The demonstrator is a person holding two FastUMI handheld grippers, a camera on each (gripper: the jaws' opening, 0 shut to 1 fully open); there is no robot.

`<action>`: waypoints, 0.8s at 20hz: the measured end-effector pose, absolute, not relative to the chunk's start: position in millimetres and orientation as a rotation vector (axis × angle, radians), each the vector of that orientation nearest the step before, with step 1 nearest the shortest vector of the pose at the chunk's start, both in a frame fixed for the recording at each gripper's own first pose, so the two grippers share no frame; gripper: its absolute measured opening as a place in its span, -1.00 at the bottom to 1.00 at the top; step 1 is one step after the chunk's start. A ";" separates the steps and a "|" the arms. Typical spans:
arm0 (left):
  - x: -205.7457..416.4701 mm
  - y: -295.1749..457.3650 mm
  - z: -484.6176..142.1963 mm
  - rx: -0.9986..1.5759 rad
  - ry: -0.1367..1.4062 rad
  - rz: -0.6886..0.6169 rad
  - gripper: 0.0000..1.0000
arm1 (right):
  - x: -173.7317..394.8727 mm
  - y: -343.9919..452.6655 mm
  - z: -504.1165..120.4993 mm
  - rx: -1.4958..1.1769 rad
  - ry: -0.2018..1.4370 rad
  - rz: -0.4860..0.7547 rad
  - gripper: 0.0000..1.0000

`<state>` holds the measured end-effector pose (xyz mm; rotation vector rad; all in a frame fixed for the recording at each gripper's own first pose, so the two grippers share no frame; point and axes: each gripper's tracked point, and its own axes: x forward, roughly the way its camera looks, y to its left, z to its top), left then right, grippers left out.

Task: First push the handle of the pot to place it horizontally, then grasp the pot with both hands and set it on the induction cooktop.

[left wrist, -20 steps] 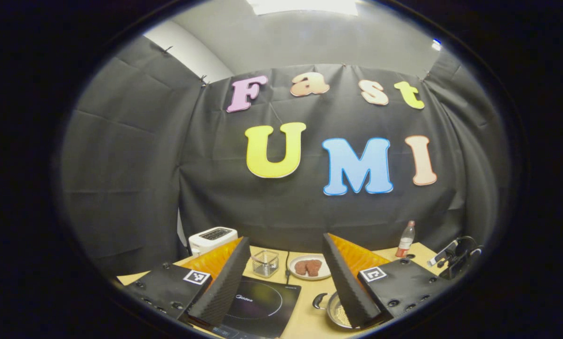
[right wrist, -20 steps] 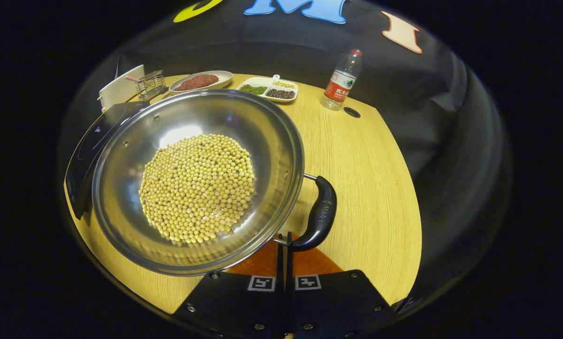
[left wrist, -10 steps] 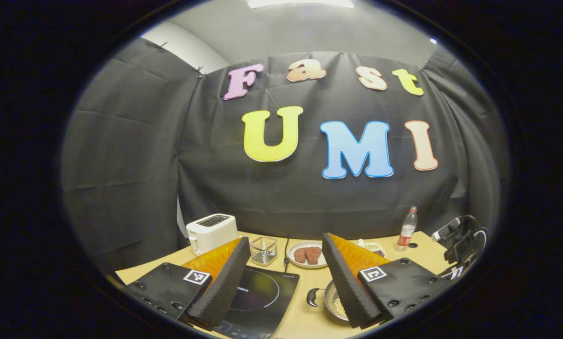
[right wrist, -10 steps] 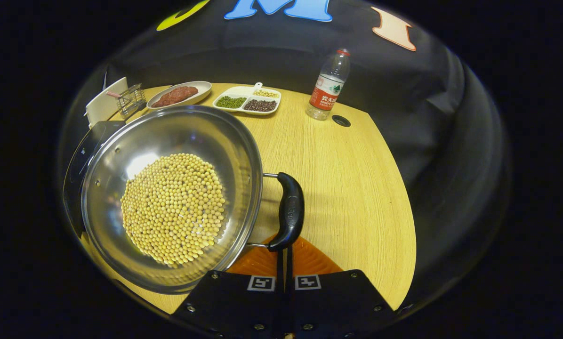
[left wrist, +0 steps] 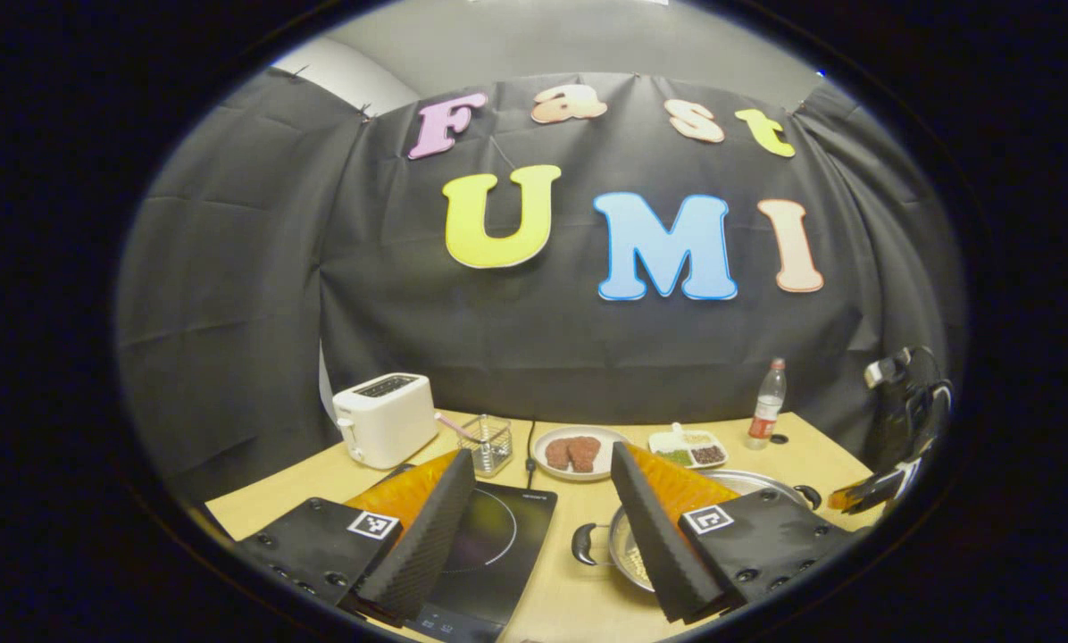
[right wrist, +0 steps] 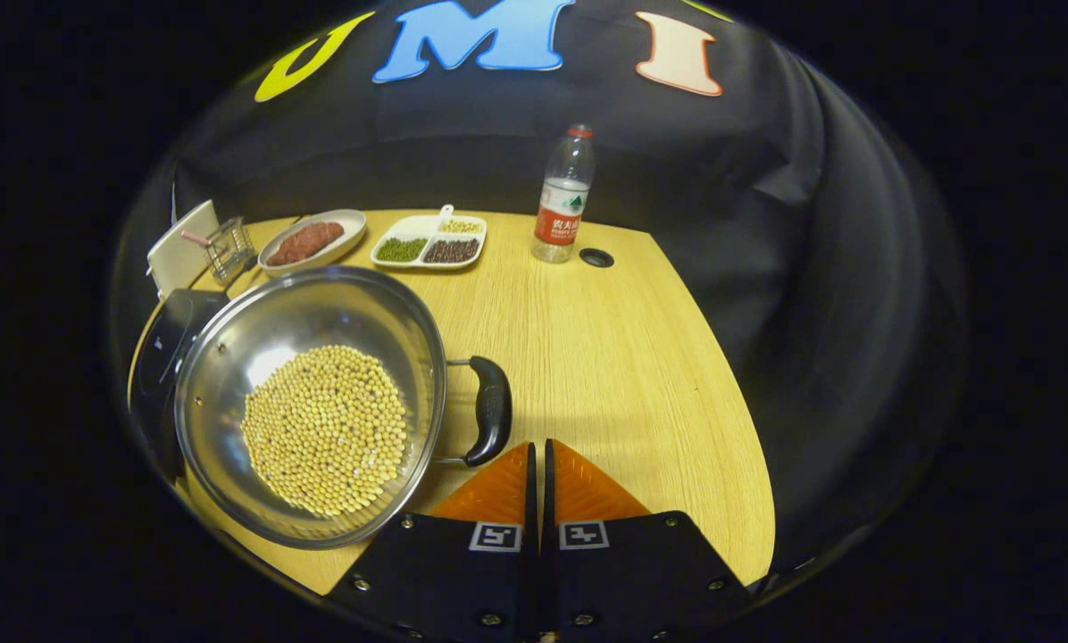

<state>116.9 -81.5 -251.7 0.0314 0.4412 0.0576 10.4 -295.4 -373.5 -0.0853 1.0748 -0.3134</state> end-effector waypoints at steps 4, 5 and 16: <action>119.4 -91.8 -275.5 0.014 0.488 0.022 0.99 | 24.3 -283.1 -342.5 0.005 0.951 -0.301 -0.13; 121.2 -95.7 -281.1 0.005 0.501 0.010 0.99 | 28.2 -280.4 -337.7 0.019 0.927 -0.297 0.41; 123.0 -135.5 -385.5 -0.014 0.733 -0.084 1.00 | 43.0 -257.1 -347.5 0.024 0.901 -0.189 0.99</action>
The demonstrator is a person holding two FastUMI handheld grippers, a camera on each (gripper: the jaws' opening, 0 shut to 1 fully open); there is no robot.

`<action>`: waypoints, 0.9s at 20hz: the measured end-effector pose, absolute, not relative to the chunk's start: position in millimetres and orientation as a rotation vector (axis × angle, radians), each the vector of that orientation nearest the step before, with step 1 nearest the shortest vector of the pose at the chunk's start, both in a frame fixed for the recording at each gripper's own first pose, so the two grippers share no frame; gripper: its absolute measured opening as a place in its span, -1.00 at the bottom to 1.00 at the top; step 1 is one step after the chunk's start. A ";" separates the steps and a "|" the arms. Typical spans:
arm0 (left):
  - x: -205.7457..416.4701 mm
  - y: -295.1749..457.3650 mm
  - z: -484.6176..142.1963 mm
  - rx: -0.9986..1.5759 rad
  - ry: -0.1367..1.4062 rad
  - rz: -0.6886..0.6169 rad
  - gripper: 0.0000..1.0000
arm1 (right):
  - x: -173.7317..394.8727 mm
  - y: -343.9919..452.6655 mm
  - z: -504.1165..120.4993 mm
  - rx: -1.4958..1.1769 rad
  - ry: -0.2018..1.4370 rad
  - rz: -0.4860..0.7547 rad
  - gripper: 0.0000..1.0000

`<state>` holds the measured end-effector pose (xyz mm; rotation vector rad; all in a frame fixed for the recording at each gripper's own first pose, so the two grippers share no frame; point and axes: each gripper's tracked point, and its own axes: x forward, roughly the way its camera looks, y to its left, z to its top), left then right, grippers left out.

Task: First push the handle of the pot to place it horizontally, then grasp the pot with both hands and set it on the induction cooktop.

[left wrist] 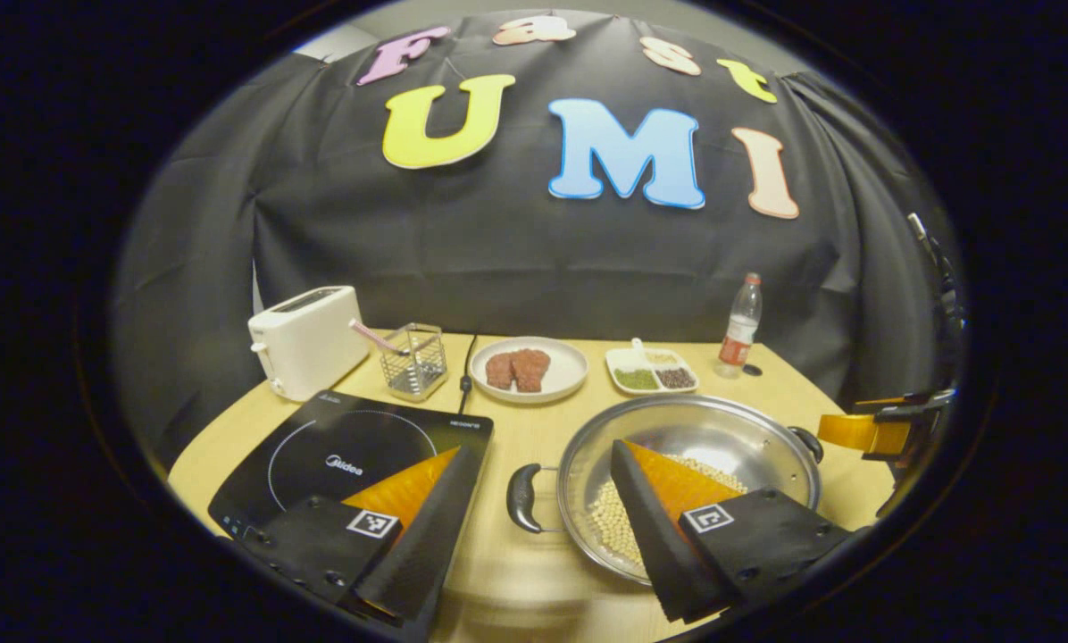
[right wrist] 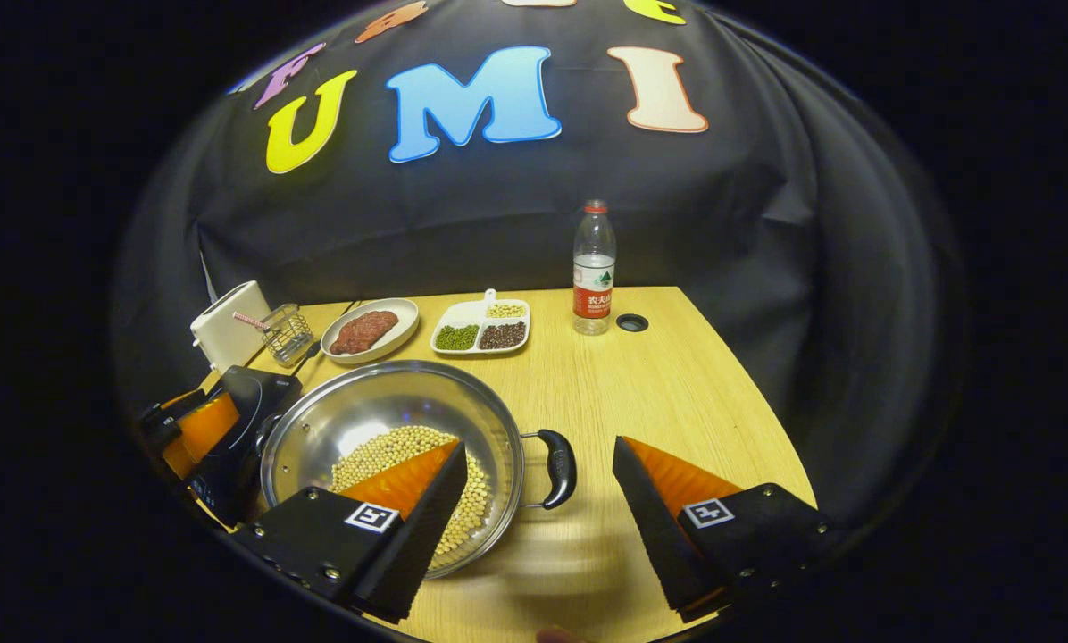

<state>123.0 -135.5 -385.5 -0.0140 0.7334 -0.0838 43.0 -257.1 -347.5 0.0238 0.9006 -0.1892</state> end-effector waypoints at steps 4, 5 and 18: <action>120.8 -137.8 -423.4 -0.004 0.827 -0.076 1.00 | 46.1 -255.5 -363.1 0.012 0.930 -0.156 0.99; 121.6 -137.1 -430.1 0.002 0.843 -0.068 1.00 | 46.7 -256.4 -366.2 0.009 0.937 -0.151 0.99; 118.7 -136.1 -479.7 0.004 0.982 -0.033 1.00 | 45.6 -264.2 -419.0 0.060 1.086 -0.180 0.99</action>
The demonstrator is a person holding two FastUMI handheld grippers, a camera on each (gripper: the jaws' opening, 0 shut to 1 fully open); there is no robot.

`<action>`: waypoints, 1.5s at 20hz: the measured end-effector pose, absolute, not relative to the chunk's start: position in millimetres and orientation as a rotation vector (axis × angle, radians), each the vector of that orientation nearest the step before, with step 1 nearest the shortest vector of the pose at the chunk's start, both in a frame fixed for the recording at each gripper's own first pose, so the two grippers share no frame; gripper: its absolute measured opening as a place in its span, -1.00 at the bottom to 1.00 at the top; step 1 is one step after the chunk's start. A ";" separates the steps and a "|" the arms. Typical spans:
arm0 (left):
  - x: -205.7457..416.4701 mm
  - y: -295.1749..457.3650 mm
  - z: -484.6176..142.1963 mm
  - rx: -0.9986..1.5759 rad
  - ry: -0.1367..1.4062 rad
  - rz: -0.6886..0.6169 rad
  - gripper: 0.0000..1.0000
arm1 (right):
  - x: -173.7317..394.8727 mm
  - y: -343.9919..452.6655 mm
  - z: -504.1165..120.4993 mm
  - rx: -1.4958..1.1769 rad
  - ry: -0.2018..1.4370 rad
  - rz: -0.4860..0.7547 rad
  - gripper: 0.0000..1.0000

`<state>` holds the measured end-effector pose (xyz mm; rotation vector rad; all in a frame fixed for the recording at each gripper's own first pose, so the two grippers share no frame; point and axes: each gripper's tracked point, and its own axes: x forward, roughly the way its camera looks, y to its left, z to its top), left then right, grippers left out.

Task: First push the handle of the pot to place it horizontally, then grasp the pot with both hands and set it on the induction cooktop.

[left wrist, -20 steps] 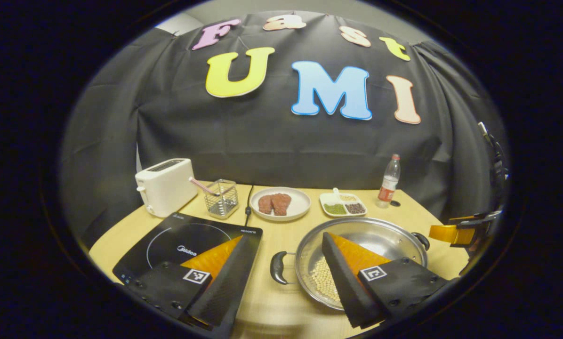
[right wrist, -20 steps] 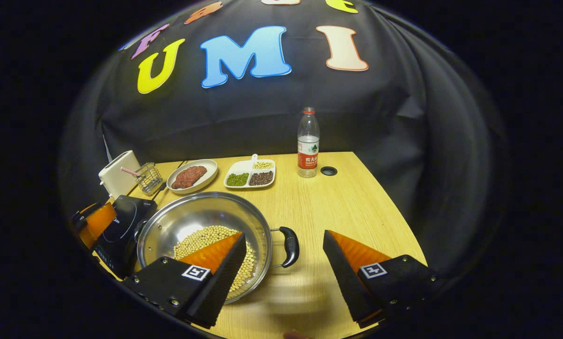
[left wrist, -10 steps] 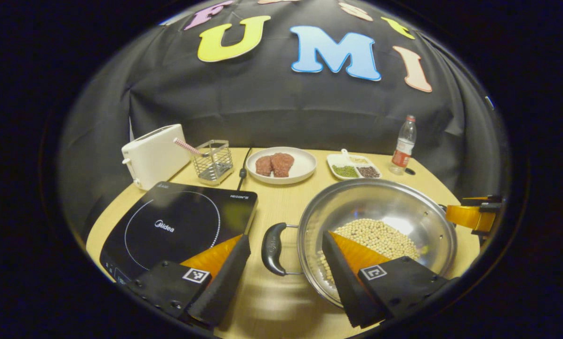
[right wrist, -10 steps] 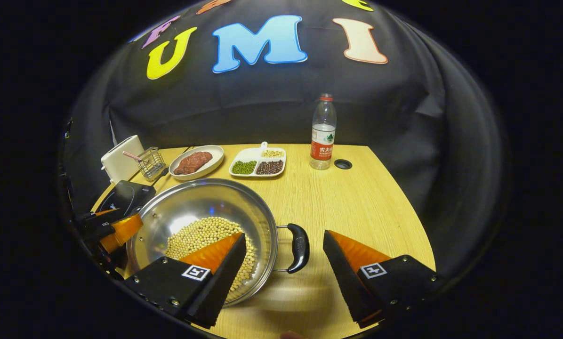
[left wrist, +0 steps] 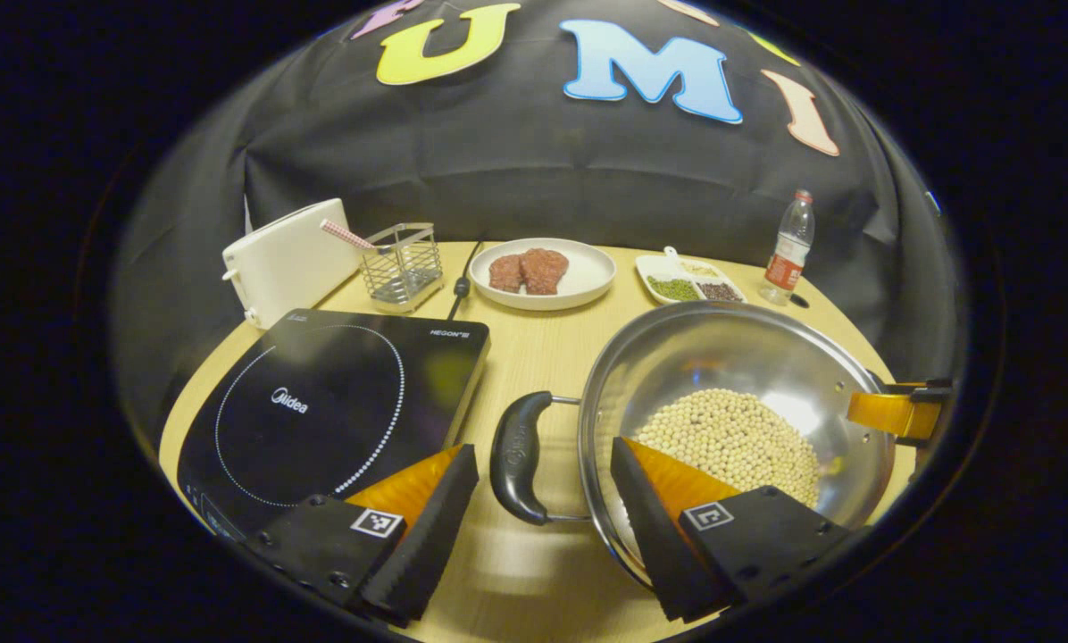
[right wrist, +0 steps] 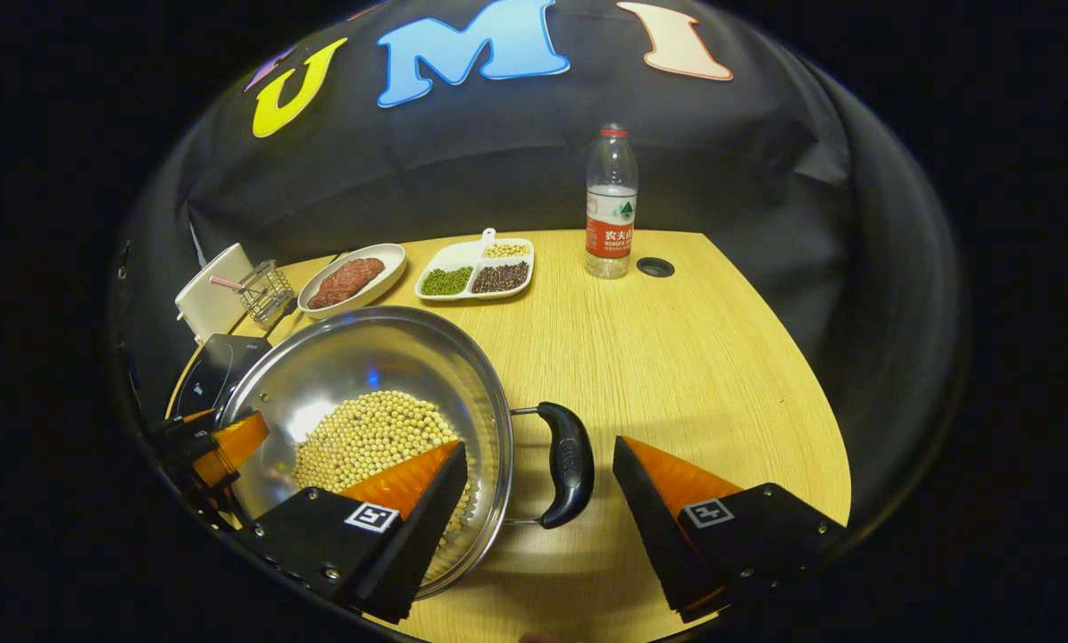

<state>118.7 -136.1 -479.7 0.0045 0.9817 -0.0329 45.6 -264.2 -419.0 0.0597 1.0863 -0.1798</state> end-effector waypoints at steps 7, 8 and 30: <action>117.0 -139.1 -492.0 -0.018 1.032 -0.028 0.86 | 43.2 -268.0 -430.4 0.044 1.118 -0.190 0.91; 117.3 -142.6 -492.4 -0.019 1.033 -0.035 0.85 | 43.0 -266.9 -431.4 0.046 1.120 -0.185 0.77; 123.7 -138.9 -466.2 0.032 0.986 -0.028 0.41 | 41.4 -256.4 -404.7 -0.016 1.097 -0.172 0.17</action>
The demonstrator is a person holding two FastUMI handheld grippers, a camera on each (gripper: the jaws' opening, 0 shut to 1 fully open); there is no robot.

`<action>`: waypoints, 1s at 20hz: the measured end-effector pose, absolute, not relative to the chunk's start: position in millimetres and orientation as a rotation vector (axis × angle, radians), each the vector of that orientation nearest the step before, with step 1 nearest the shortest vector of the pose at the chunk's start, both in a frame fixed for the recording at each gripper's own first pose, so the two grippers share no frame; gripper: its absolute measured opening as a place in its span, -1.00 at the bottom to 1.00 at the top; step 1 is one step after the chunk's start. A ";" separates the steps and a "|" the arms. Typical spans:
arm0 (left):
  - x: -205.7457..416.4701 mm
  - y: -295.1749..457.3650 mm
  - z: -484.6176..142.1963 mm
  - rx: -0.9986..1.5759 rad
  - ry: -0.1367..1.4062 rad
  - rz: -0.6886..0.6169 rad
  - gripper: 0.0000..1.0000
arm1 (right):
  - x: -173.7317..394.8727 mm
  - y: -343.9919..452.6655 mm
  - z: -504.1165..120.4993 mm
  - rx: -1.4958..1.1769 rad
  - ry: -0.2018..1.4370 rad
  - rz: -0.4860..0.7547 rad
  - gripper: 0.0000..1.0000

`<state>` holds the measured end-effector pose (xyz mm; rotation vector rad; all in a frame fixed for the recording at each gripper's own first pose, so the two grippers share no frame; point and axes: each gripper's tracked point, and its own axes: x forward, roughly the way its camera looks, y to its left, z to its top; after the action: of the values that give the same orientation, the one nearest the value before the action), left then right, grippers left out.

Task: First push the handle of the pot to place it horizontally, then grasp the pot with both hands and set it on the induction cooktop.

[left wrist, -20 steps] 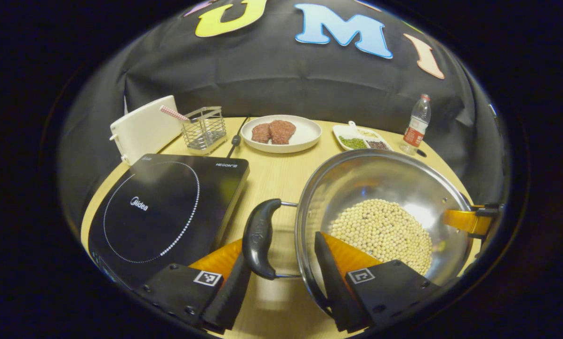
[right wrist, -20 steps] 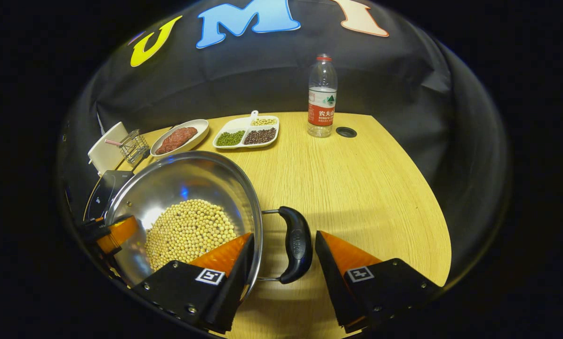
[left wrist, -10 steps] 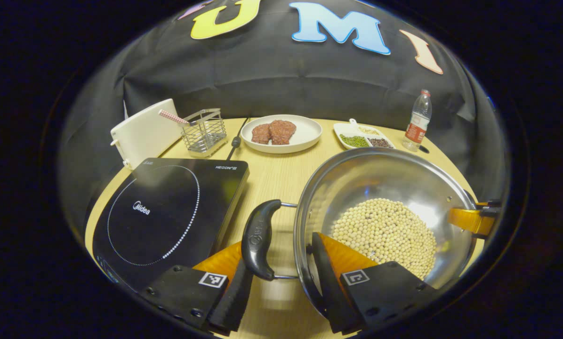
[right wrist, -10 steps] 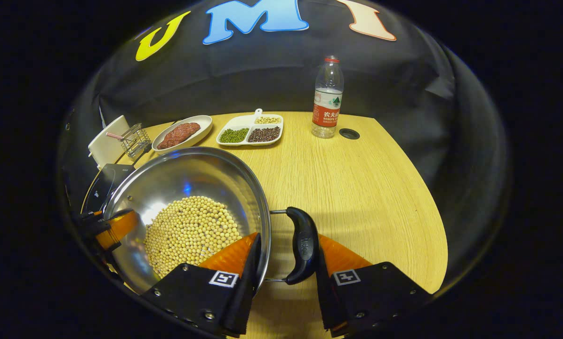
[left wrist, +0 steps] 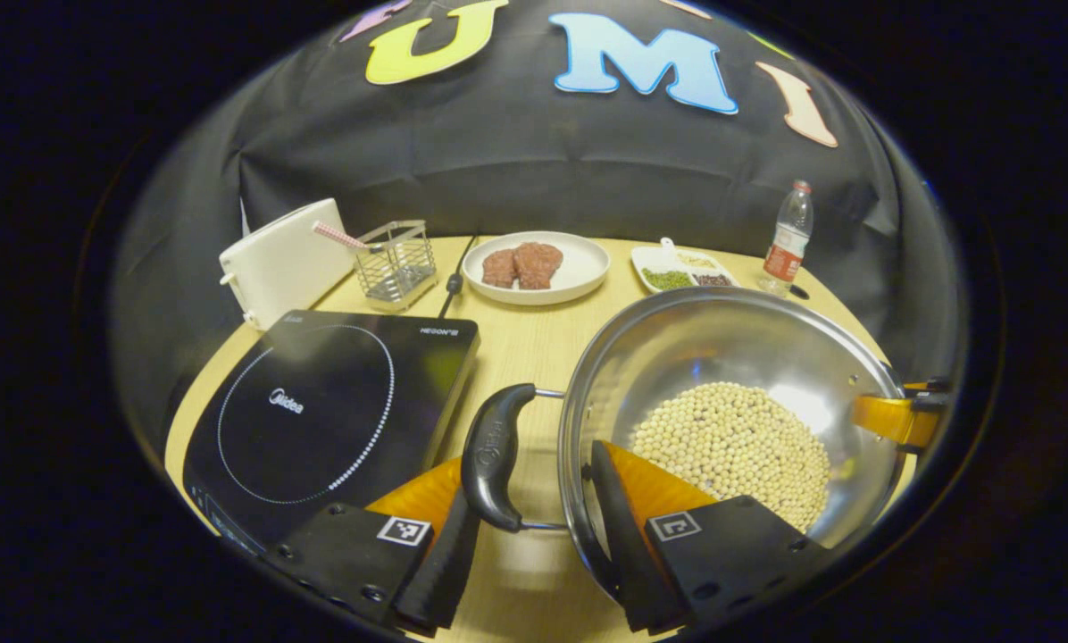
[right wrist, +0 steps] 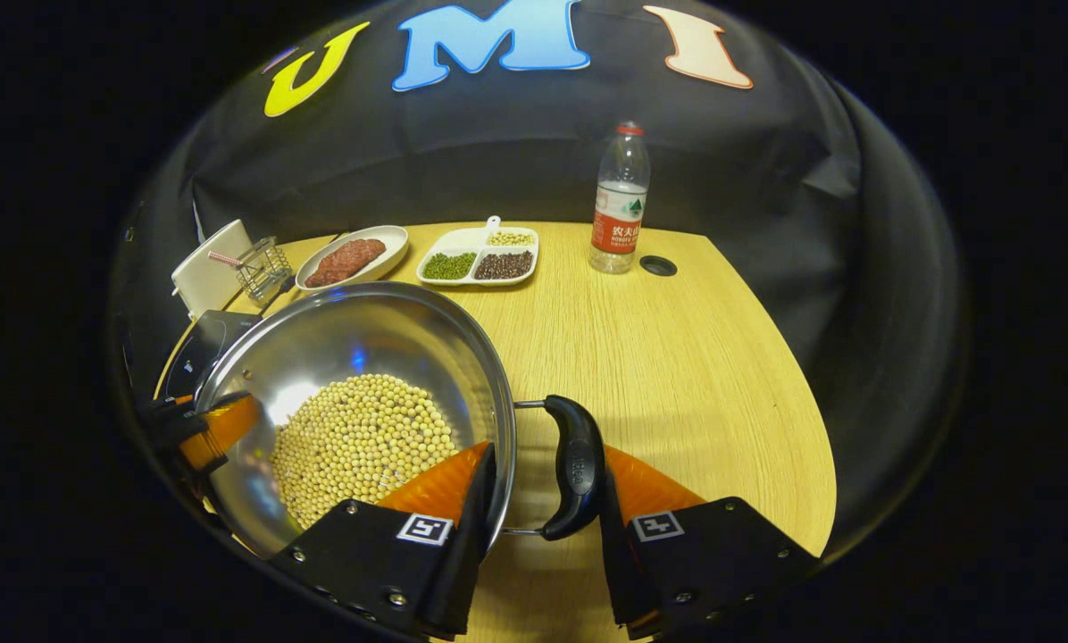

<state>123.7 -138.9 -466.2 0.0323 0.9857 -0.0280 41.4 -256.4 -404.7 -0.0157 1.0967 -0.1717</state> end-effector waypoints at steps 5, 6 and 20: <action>124.0 -125.3 -443.3 0.023 0.944 -0.022 0.41 | 42.4 -242.6 -383.0 -0.028 1.067 -0.168 0.17; 123.0 -122.0 -439.7 0.019 0.937 -0.021 0.48 | 41.7 -239.4 -379.2 -0.033 1.062 -0.167 0.17; 120.5 -19.5 -401.0 0.009 0.885 -0.090 0.48 | 26.1 -135.4 -336.8 -0.054 1.010 -0.244 0.17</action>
<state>120.5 -19.5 -401.0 0.0087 0.8848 -0.0901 26.1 -135.4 -336.8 -0.0542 1.0098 -0.2436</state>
